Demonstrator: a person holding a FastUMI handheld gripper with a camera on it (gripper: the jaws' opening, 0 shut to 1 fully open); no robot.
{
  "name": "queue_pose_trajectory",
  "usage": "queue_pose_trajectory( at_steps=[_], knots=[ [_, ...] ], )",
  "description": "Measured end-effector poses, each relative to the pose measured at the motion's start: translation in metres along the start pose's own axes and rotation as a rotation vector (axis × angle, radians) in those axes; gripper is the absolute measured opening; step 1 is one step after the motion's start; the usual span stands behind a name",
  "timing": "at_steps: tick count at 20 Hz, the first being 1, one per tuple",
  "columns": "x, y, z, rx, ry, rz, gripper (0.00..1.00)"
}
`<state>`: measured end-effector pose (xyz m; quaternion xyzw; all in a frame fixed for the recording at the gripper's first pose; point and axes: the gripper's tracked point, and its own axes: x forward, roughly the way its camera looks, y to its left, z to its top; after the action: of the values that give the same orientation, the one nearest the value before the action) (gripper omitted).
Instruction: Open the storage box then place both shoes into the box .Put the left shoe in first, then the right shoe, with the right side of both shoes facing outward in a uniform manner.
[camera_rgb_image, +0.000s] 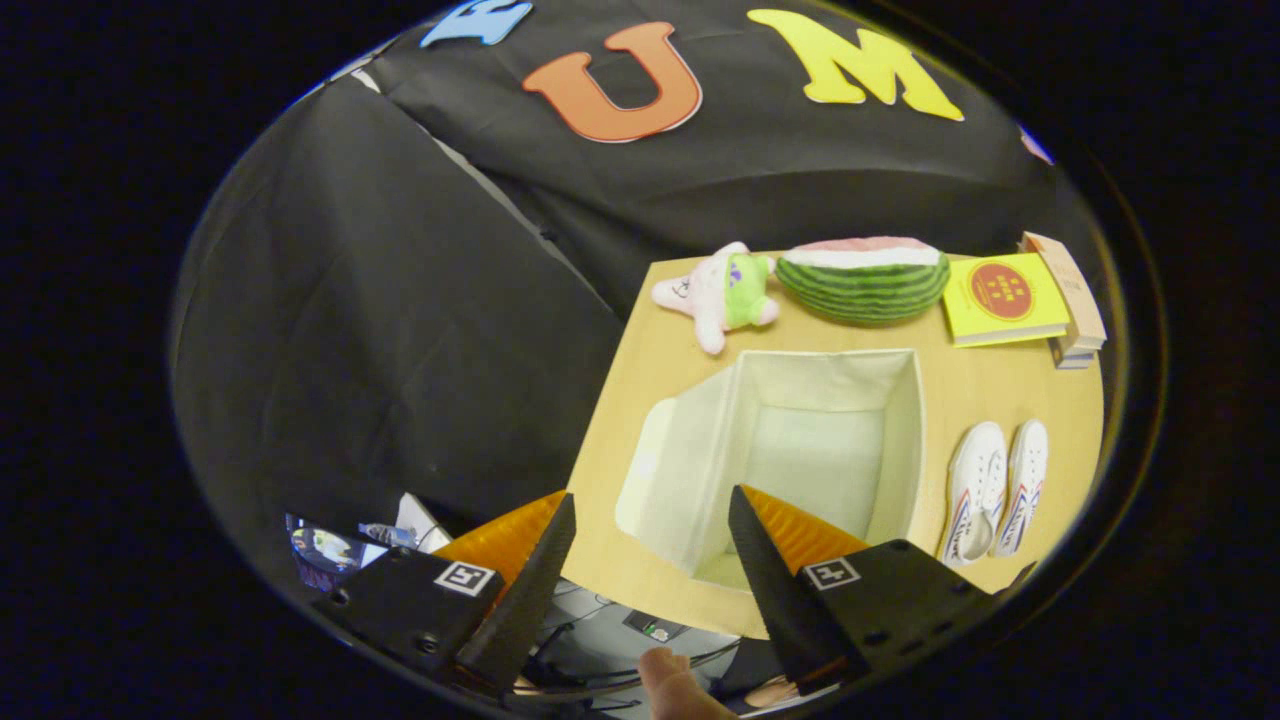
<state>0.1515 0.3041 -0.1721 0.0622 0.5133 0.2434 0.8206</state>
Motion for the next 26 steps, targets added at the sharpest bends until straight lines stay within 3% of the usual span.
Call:
queue_pose_trajectory(
  at_steps=[3,9,19,26],
  knots=[
    [0.000,-0.043,-0.003,0.010,0.005,-0.067,0.97],
    [-0.011,-0.123,-0.031,0.039,0.057,-0.115,0.97],
    [-0.006,-0.316,-0.087,0.081,0.158,-0.357,0.97],
    [0.001,-0.404,-0.124,0.042,0.232,-0.463,0.96]
  ],
)
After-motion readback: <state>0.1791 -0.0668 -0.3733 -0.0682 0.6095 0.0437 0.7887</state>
